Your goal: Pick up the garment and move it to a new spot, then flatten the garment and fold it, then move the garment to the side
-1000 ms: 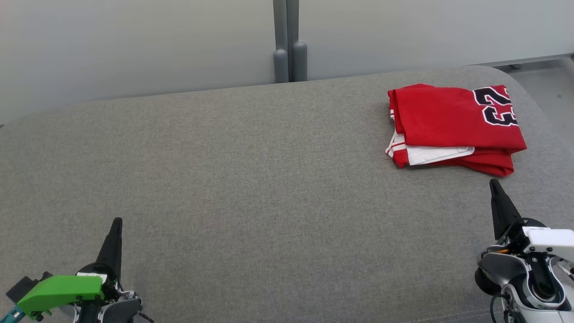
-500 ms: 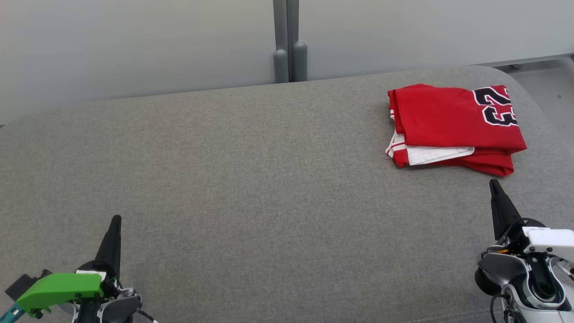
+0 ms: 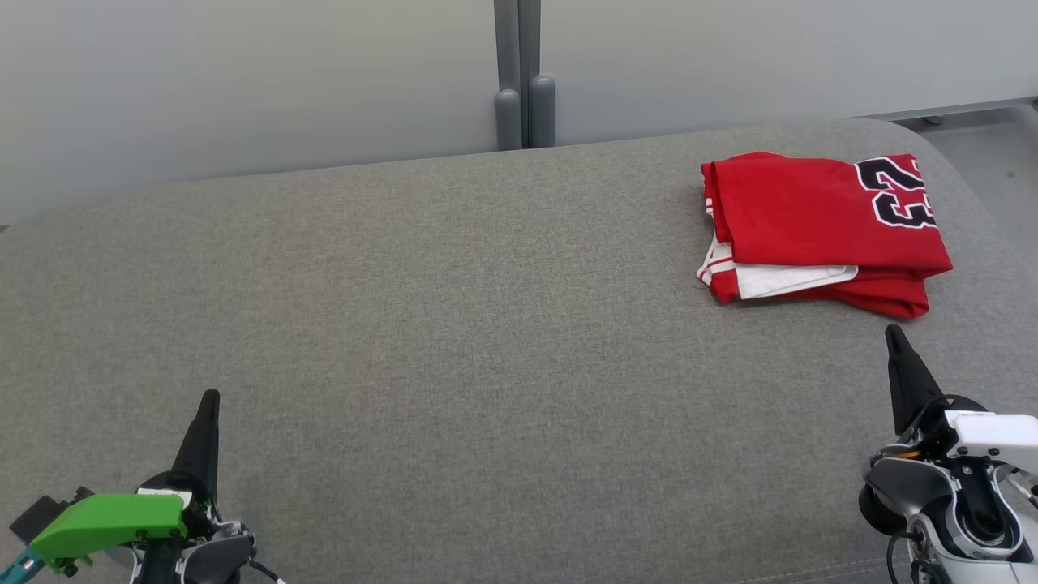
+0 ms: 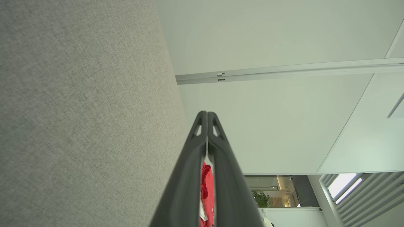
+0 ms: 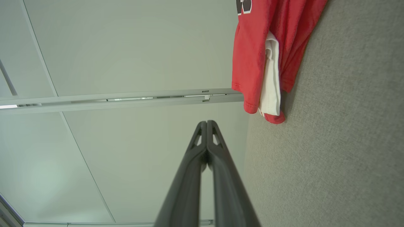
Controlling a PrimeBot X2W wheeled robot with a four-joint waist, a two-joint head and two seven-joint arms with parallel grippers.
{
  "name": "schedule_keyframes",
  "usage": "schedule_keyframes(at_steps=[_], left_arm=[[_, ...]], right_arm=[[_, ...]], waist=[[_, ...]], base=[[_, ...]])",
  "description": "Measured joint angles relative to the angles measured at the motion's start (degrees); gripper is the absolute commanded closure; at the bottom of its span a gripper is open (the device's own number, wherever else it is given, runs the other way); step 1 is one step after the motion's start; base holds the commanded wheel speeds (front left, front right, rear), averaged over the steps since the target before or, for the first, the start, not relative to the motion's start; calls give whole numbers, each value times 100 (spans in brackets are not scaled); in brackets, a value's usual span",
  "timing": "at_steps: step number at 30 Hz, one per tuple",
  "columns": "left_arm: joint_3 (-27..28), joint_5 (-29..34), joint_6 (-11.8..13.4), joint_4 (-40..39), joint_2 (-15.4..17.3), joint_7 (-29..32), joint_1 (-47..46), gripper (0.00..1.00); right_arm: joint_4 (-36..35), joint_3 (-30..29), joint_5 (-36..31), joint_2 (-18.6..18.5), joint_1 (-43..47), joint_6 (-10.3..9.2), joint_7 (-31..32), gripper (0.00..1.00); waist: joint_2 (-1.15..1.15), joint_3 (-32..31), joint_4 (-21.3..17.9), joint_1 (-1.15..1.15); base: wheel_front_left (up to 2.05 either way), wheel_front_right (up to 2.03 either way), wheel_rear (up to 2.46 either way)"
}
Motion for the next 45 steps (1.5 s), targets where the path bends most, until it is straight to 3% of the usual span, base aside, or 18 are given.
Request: schedule_keyframes(at_steps=[45], left_arm=[[19, 1, -16, 56, -2, 32, -6, 100]], right_arm=[[43, -27, -1, 4, -4, 1, 32, 100]], waist=[[0, -2, 0, 0]], base=[[0, 0, 0]])
